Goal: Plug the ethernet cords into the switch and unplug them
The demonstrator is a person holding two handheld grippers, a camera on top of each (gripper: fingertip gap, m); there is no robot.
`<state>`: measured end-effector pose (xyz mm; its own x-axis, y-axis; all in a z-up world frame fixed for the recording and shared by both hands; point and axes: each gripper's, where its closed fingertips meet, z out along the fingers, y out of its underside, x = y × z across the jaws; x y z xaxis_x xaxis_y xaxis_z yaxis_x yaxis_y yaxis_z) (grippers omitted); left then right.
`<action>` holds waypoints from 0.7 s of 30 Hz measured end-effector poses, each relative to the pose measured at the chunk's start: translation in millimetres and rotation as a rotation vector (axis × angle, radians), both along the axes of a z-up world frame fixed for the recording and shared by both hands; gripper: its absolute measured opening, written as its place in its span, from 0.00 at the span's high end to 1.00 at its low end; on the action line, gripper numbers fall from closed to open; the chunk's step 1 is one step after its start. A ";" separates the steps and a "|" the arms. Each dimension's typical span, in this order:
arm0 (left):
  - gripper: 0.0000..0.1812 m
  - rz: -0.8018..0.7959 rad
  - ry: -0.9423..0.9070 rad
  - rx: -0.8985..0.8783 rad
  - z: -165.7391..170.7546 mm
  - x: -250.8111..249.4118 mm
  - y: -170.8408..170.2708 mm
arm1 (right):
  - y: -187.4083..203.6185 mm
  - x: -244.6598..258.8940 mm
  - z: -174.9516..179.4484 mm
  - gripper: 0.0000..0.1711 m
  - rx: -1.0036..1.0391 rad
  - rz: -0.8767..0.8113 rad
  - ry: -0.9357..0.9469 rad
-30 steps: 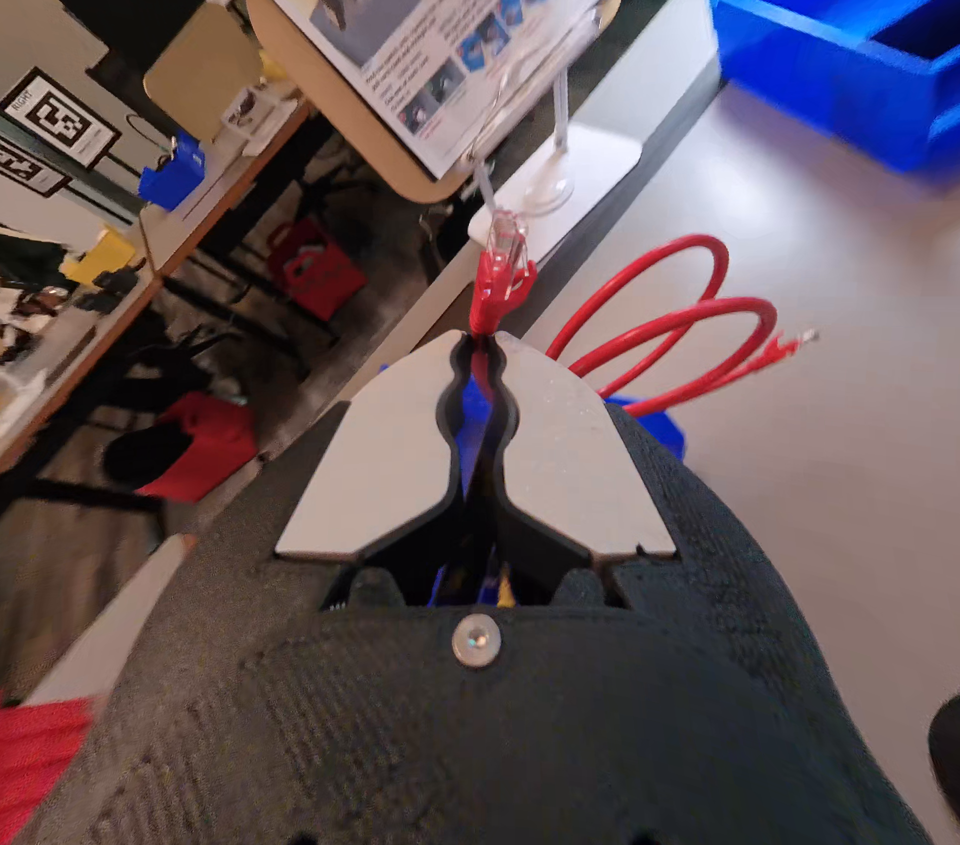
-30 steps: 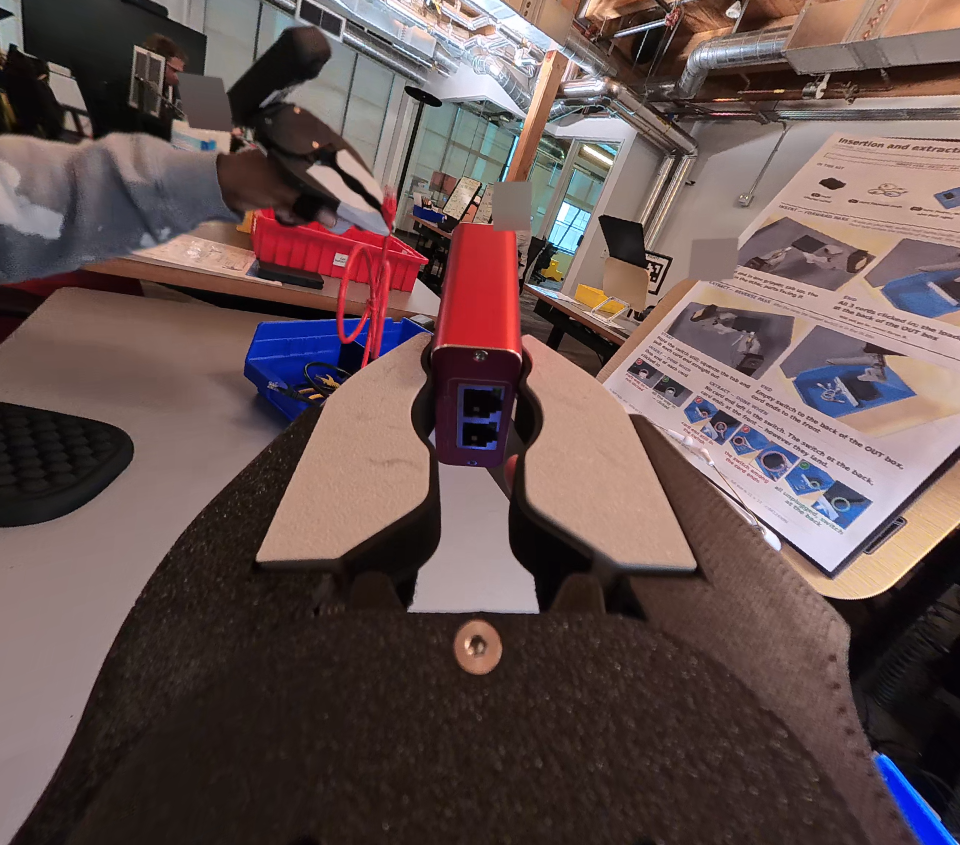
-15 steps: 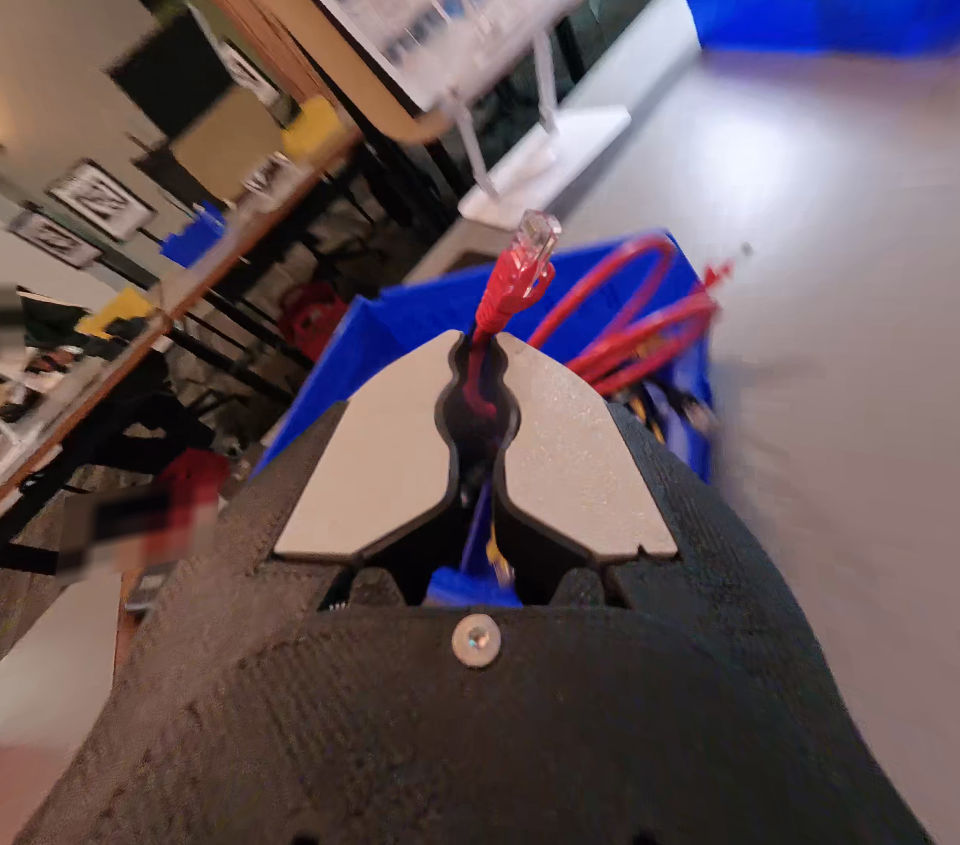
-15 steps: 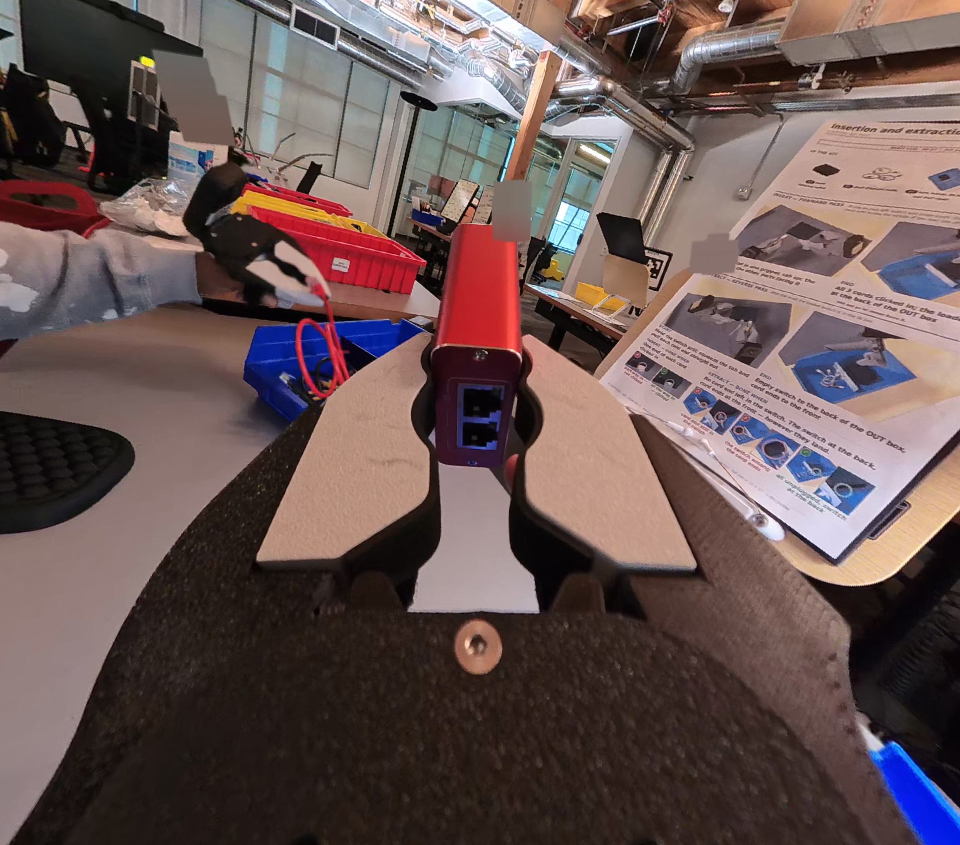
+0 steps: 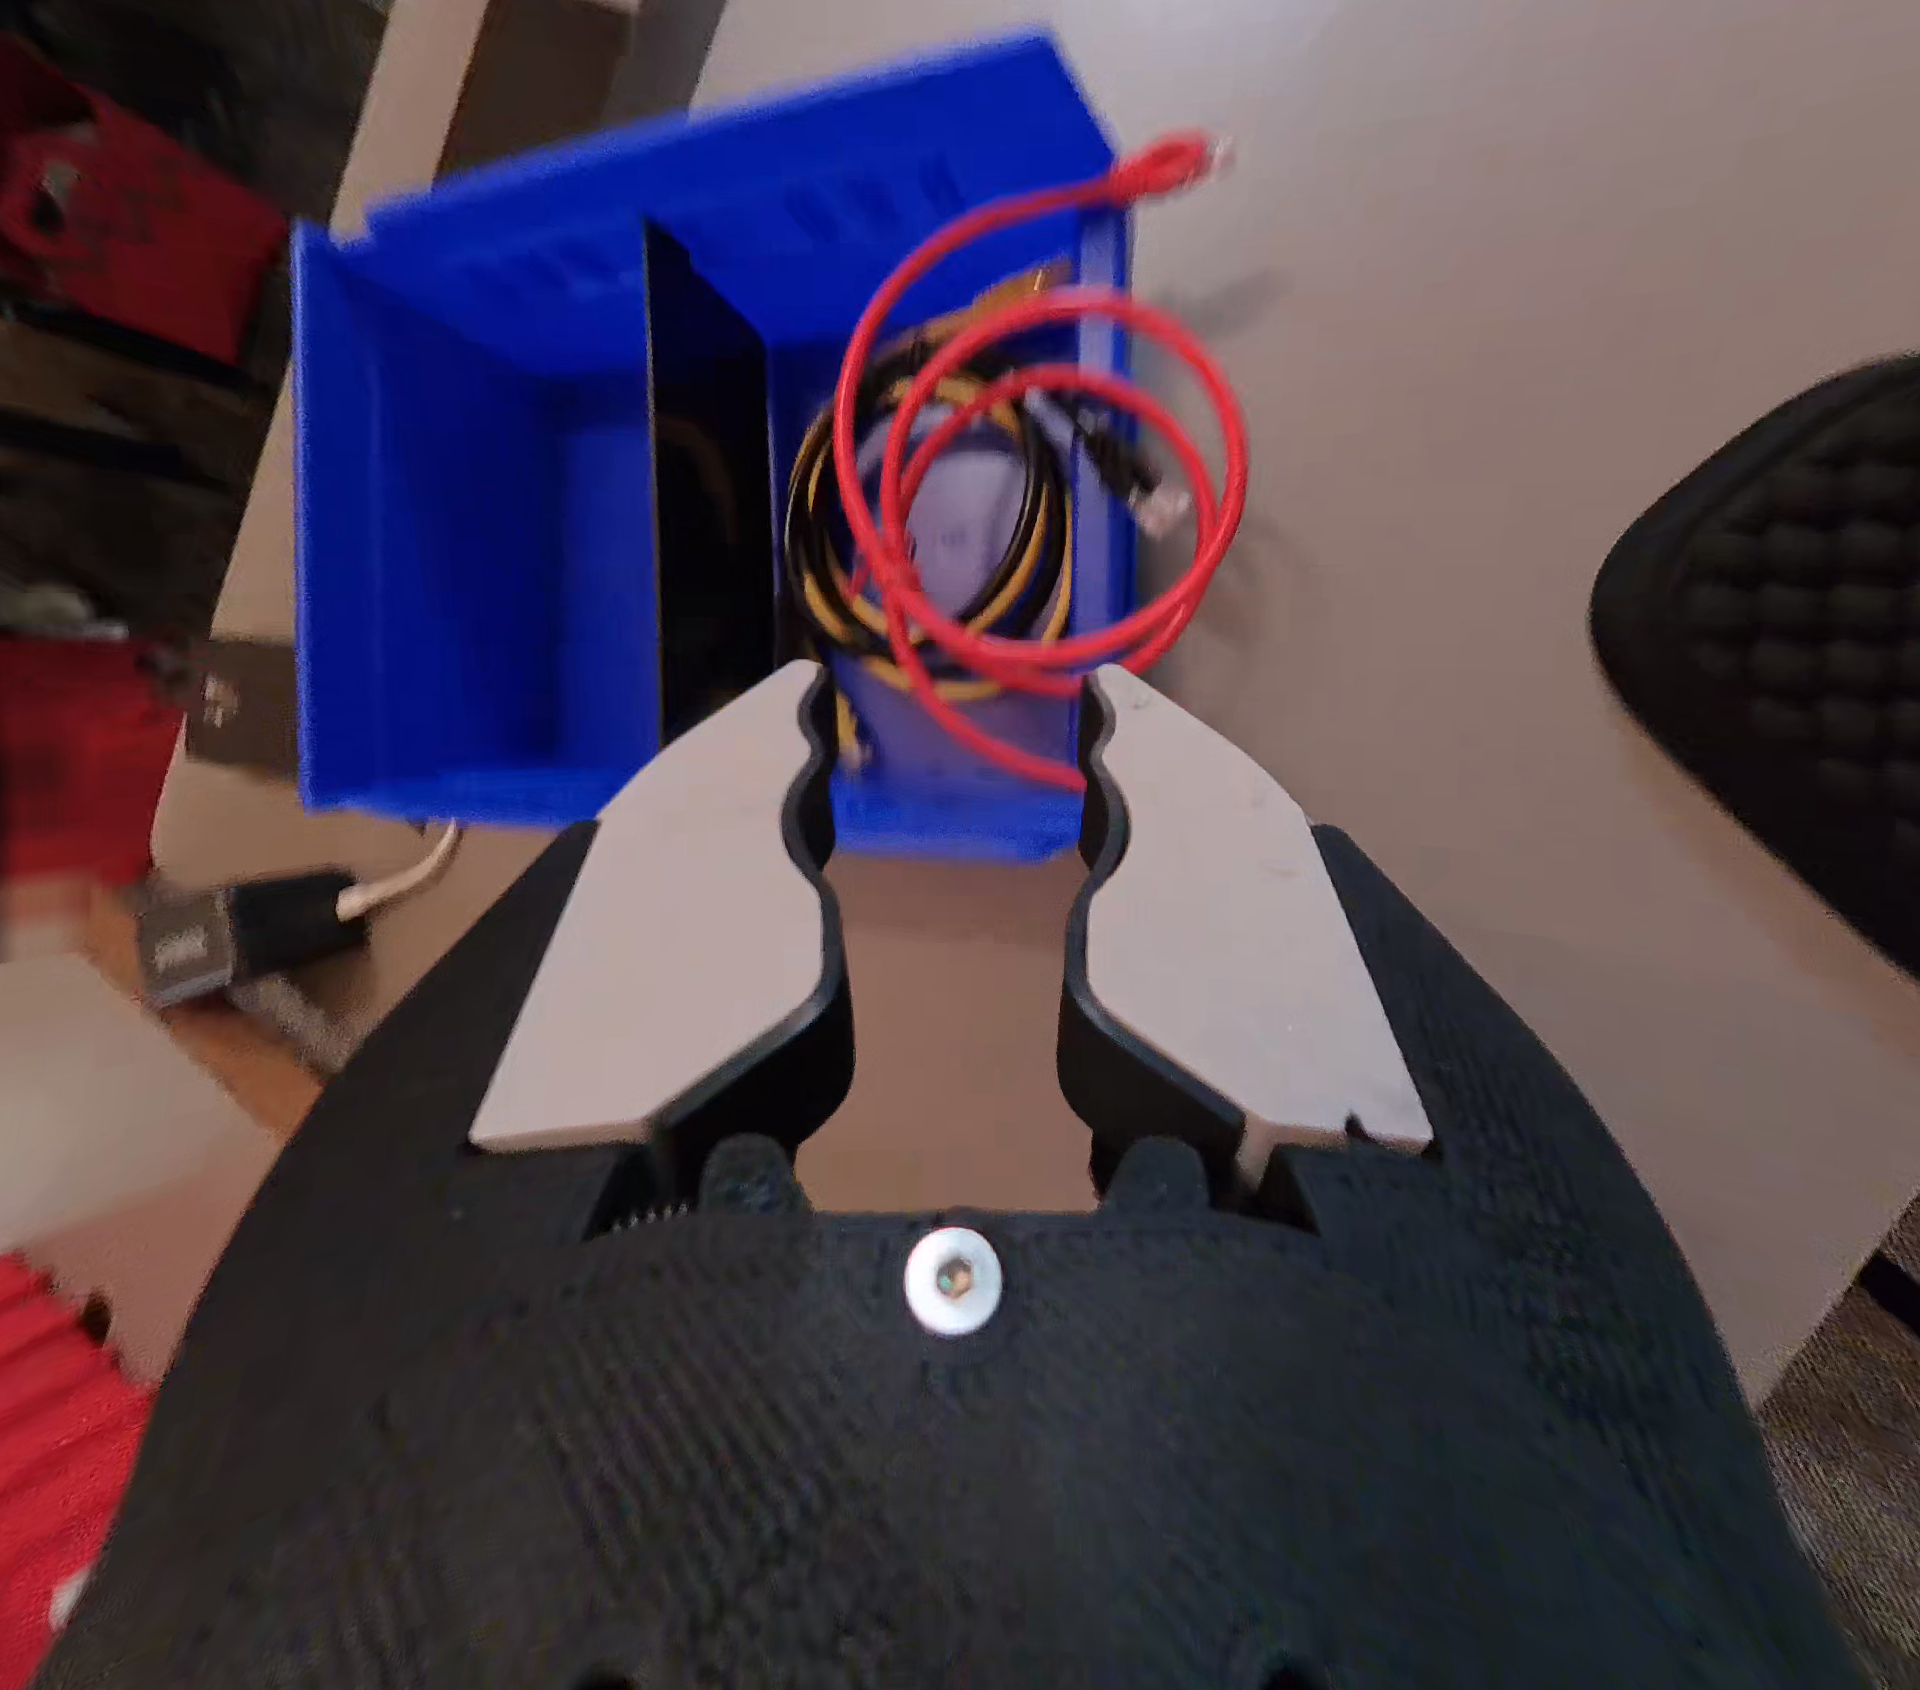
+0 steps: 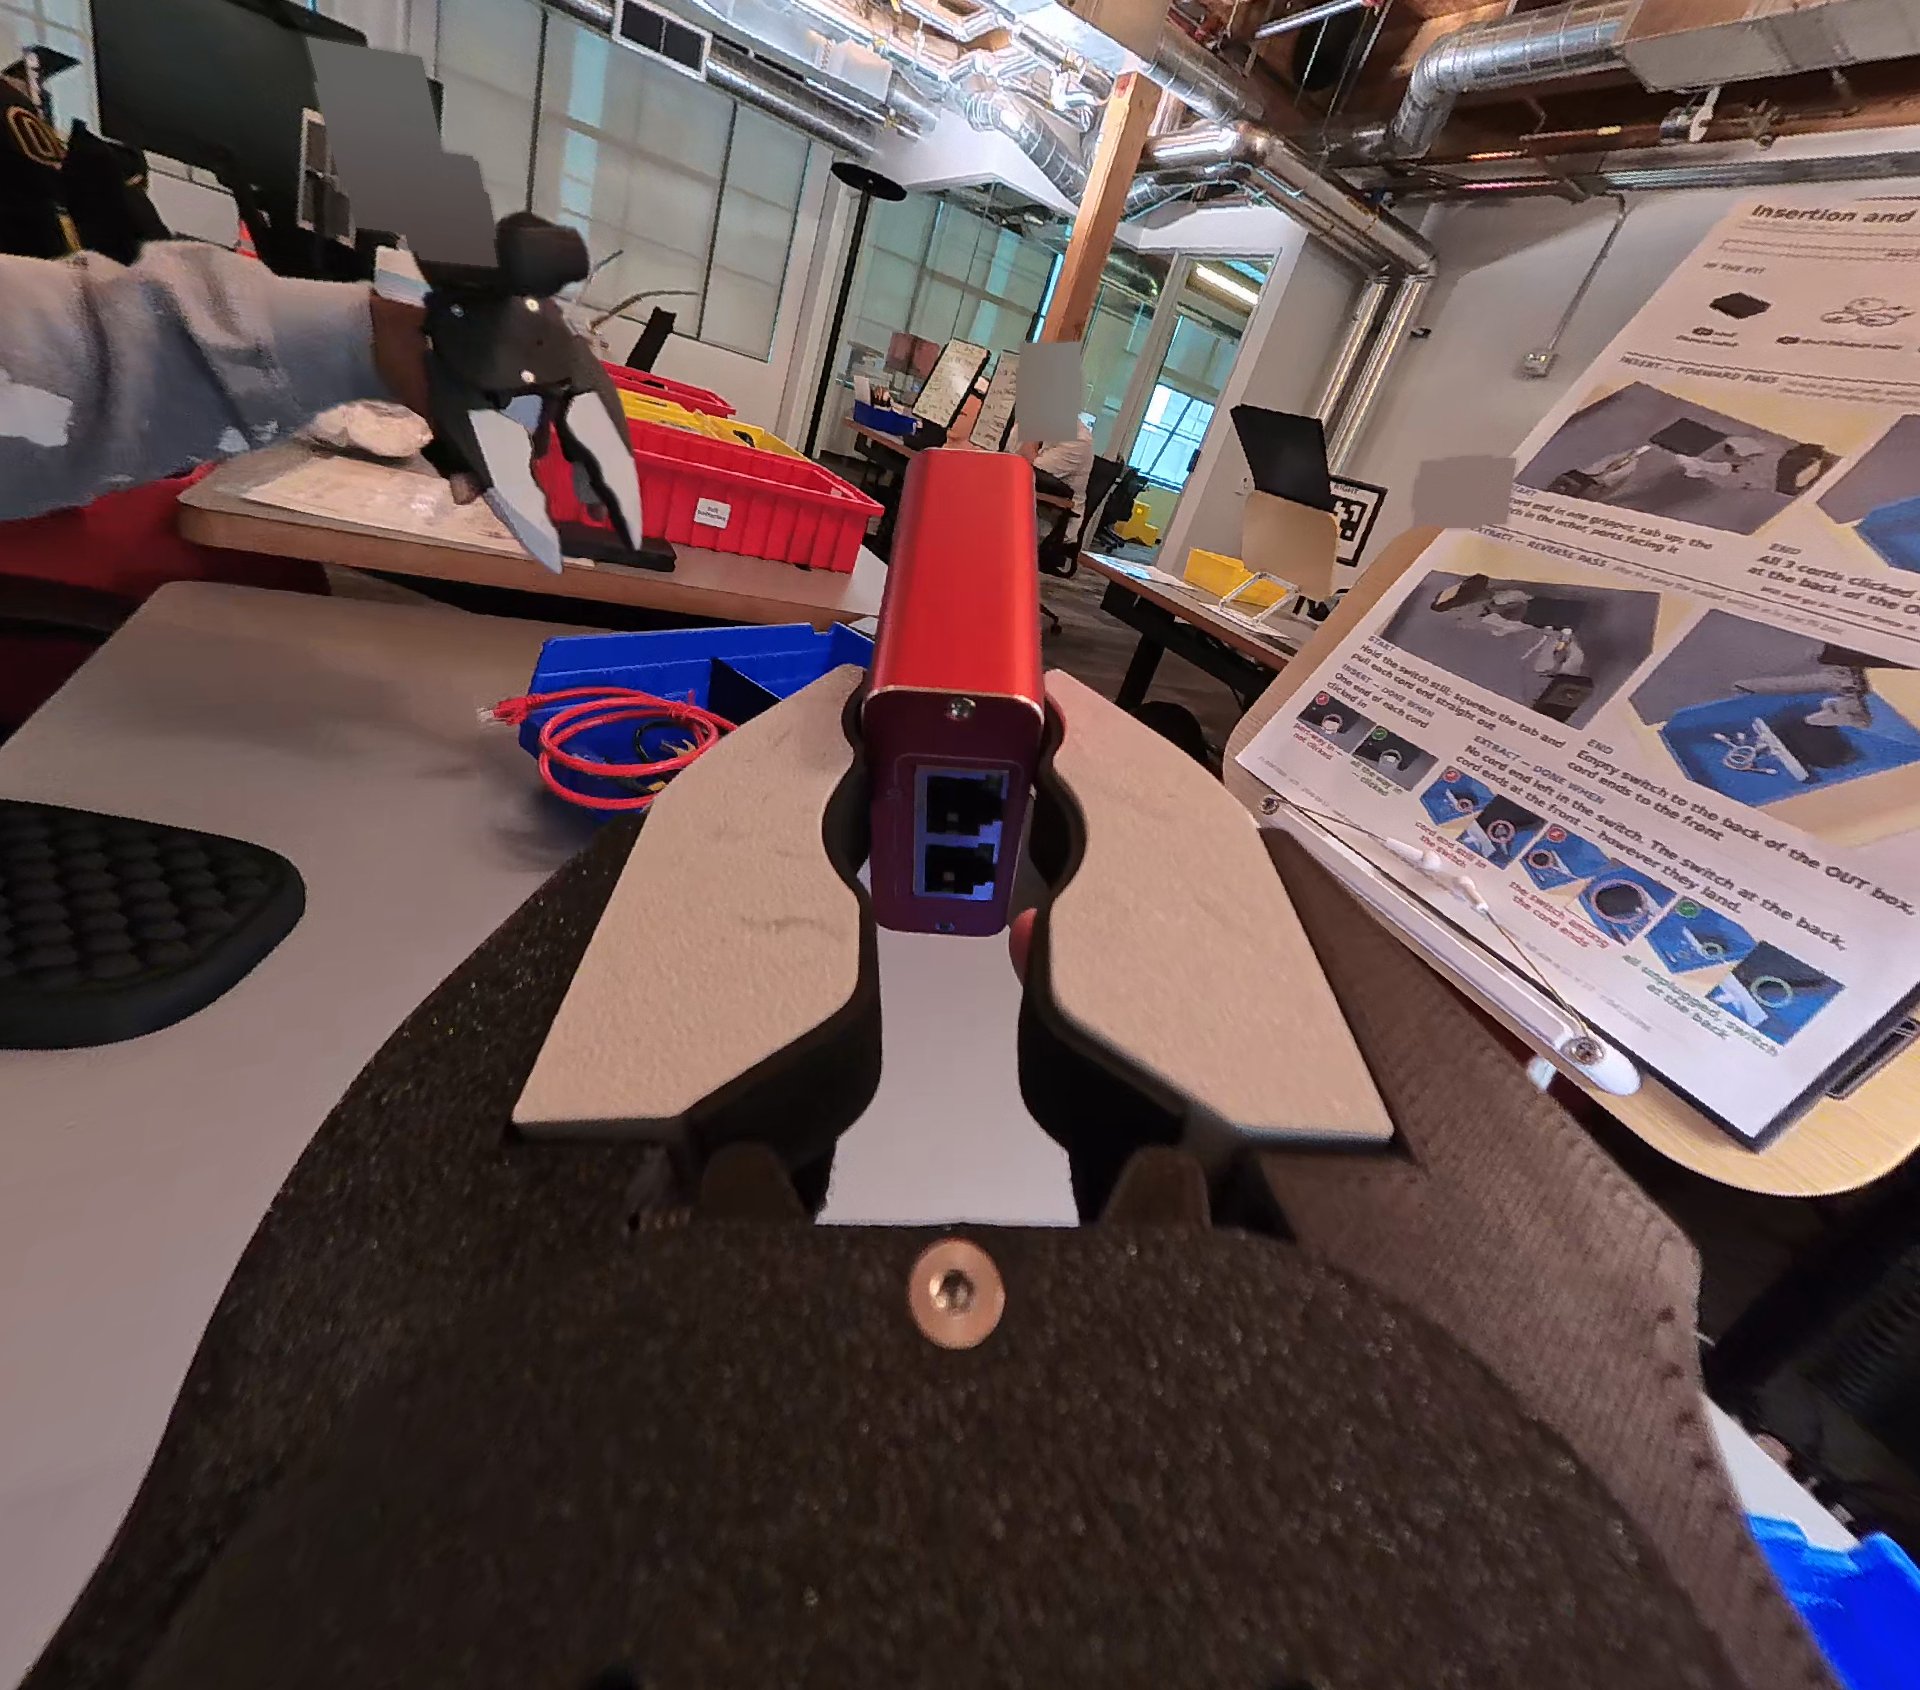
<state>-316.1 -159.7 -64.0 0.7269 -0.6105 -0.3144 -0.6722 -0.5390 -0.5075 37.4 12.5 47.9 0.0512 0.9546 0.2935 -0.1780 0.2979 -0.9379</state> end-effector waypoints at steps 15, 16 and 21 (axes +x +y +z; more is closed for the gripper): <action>0.82 -0.366 0.235 -0.240 -98.7 75.1 114.1 | 12.2 -0.5 -12.0 0.85 -0.013 -0.019 -0.035; 0.82 -0.376 0.247 -0.259 -103.3 72.9 115.5 | 13.9 -0.3 -13.2 0.85 -0.017 -0.022 -0.037; 0.85 -0.420 0.250 -0.284 -119.9 70.9 118.7 | 21.0 -1.4 -19.8 0.85 -0.030 -0.031 -0.052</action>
<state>-245.2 -41.0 -183.9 0.3275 -0.9172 -0.2271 -0.9398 -0.2912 -0.1790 36.0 33.5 28.1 0.0665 0.9613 0.2674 -0.1201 0.2737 -0.9543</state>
